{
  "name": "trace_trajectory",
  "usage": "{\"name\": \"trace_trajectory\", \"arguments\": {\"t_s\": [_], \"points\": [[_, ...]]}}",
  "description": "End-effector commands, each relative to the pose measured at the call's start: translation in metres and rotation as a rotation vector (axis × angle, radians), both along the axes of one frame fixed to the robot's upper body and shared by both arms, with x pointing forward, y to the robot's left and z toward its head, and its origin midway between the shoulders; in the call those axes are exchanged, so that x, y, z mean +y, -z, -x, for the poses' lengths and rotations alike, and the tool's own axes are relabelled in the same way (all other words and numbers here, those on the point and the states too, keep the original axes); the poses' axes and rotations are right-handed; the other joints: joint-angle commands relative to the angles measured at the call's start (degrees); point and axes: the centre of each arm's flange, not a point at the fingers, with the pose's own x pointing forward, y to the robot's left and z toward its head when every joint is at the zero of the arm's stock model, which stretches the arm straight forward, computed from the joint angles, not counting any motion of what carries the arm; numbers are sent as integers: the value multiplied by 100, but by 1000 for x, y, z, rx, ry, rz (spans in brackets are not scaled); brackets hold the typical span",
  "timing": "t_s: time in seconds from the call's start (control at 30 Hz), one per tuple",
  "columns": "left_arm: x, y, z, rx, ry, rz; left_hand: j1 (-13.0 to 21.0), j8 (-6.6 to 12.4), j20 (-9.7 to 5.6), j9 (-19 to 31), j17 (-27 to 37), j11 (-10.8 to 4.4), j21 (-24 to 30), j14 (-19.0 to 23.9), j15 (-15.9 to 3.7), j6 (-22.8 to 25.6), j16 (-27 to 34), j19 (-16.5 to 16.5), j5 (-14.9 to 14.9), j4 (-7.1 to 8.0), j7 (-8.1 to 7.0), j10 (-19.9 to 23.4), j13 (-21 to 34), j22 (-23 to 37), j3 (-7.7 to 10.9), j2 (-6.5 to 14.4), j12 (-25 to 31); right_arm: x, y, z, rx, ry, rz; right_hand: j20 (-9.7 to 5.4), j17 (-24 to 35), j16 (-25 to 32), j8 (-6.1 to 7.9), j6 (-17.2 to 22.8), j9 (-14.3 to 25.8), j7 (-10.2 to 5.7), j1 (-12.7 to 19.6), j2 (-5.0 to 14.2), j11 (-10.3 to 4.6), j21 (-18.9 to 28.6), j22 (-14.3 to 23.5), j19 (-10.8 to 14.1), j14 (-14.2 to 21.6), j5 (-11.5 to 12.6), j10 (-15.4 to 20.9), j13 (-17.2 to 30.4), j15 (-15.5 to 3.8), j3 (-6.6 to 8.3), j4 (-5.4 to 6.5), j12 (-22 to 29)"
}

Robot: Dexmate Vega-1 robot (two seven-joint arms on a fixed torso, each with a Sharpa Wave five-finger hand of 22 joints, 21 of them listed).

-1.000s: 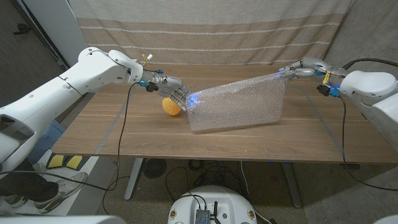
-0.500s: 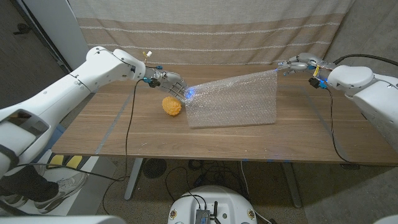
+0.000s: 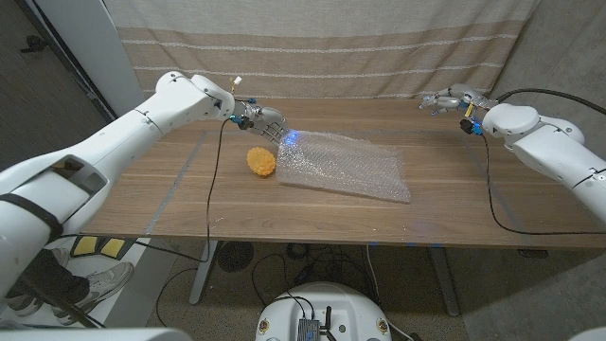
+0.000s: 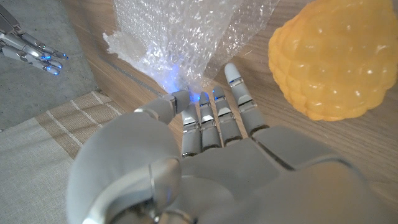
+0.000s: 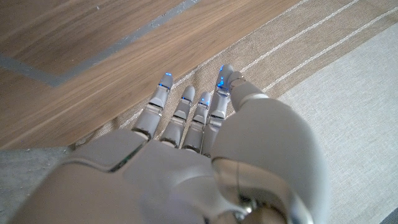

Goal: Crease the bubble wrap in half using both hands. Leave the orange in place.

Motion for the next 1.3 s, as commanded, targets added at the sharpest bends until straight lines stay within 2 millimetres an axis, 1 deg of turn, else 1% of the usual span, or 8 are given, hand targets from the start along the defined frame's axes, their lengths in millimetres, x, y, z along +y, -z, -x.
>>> {"name": "trace_trajectory", "arguments": {"t_s": [0.03,0.6,0.67,0.83,0.97,1.13,1.2,1.3], "points": [[-30,10,-38,27,-49,2,-33,469,-62,-29,36,-61,100,91,-36,39,77,132,-39,53,40,55,44,36,1,-12,61,6,6,-27,-18,-21,0,-36,2,-16,45,32,-10,-24,36,-9,15,-11,11,0,-9,41,53,27,-239,28,-27,25],[-64,28,-65,74,-76,42,34,296,-66,-225,84,-148,281,211,-111,-361,142,139,-311,47,-110,162,107,74,-56,-19,99,35,35,28,-142,-114,50,40,0,-45,-311,-671,-218,-135,-497,-39,135,-13,14,-18,20,-15,22,26,-36,-145,243,-16],[-65,29,-66,77,-70,40,3,-249,1,-555,45,-94,289,36,-46,-1079,61,-113,-506,14,-71,-167,94,69,-115,-73,-25,37,39,35,-141,-118,58,44,2,-49,-328,-693,-230,-151,-515,-44,132,-17,14,-31,5,-15,9,25,-37,-156,246,-22],[-66,30,-65,56,-78,51,-195,-1822,149,-1501,17,42,193,-563,118,-2732,-31,-756,-954,-86,-355,-1051,-17,-18,-492,-153,-109,44,50,49,-139,-129,60,51,9,-66,-388,-776,-266,-183,-565,-44,121,-30,15,-66,-56,-13,-50,25,-27,-184,253,-41],[-64,30,-62,4,-115,35,-407,-2527,206,-1977,2,186,20,-1175,325,-3481,-101,-1264,-1224,-89,-372,-1841,-105,-61,-824,-197,-190,51,62,55,-132,-131,63,45,14,-76,-418,-810,-288,-193,-592,-44,127,-37,15,-85,-95,-12,-77,26,-9,-201,256,-47],[-61,30,-55,-98,-169,25,-750,-2852,234,-2312,-39,188,-188,-1657,400,-3735,-134,-1768,-1485,-27,-490,-2385,-165,-85,-1215,-424,-186,59,73,60,-127,-119,71,45,20,-86,-462,-863,-314,-204,-624,-39,135,-45,16,-109,-138,-8,-137,26,6,-220,258,-64],[-60,28,-48,-192,-204,-3,-789,-2886,266,-2380,-56,208,-238,-1795,413,-3752,-151,-1875,-1521,-45,-500,-2471,-178,-90,-1280,-459,-176,60,76,62,-129,-102,71,46,24,-86,-477,-880,-323,-210,-629,-31,132,-50,16,-123,-147,-6,-145,26,-2,-222,256,-63],[-61,26,-35,-357,-216,-37,-858,-2829,311,-2563,-109,67,-301,-1866,336,-3427,-106,-1950,-1565,-131,-729,-2305,-221,-108,-1430,-567,-49,64,81,66,-135,-64,61,26,40,-75,-531,-959,-346,-229,-647,39,134,-52,17,-137,-154,8,-150,27,-15,-213,274,-56]]}}
